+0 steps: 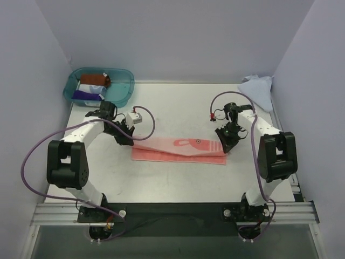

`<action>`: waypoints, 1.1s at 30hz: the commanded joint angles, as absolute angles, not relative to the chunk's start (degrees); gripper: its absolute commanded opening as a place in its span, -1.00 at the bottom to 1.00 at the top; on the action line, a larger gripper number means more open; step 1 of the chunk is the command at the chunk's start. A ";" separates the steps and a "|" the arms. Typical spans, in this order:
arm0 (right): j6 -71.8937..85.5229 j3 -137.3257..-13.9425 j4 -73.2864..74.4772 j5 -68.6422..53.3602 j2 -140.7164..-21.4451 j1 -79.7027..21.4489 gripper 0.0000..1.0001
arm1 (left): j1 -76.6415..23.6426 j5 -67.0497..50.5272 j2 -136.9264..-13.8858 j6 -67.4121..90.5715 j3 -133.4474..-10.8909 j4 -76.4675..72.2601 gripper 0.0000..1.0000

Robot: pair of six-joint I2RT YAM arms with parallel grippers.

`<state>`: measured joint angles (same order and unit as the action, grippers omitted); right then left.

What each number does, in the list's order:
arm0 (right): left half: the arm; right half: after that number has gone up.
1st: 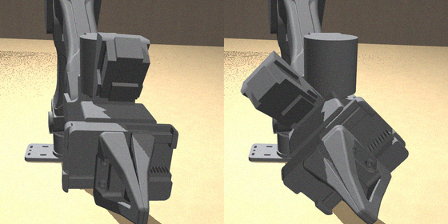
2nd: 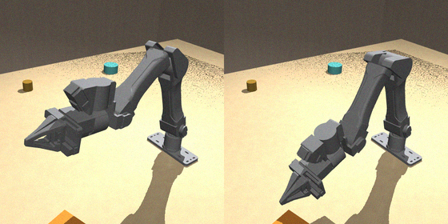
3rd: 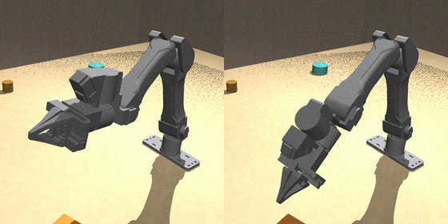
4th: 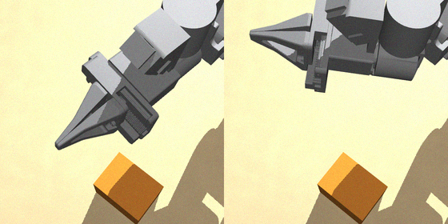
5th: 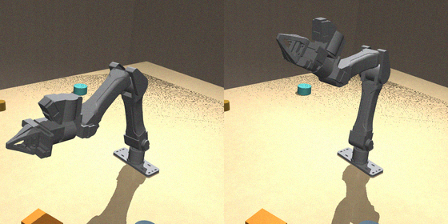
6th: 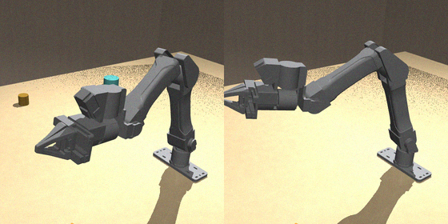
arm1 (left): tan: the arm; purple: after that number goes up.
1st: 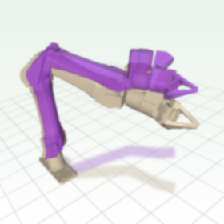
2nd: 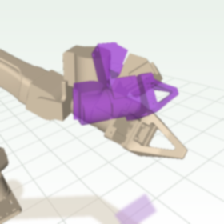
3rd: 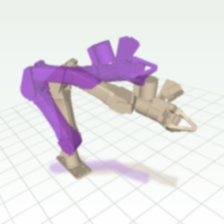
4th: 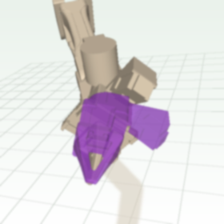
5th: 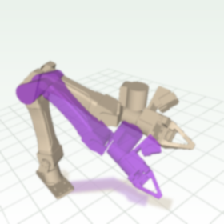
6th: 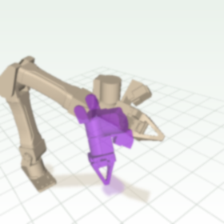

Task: Roll the towels
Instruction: Fold the towel

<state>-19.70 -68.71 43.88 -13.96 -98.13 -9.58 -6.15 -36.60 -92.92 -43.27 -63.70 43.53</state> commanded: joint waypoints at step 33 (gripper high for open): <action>-18.99 -68.90 46.14 -12.74 -100.28 -8.52 -1.00 | -8.43 -35.60 -88.94 -42.80 -58.72 47.37 -1.00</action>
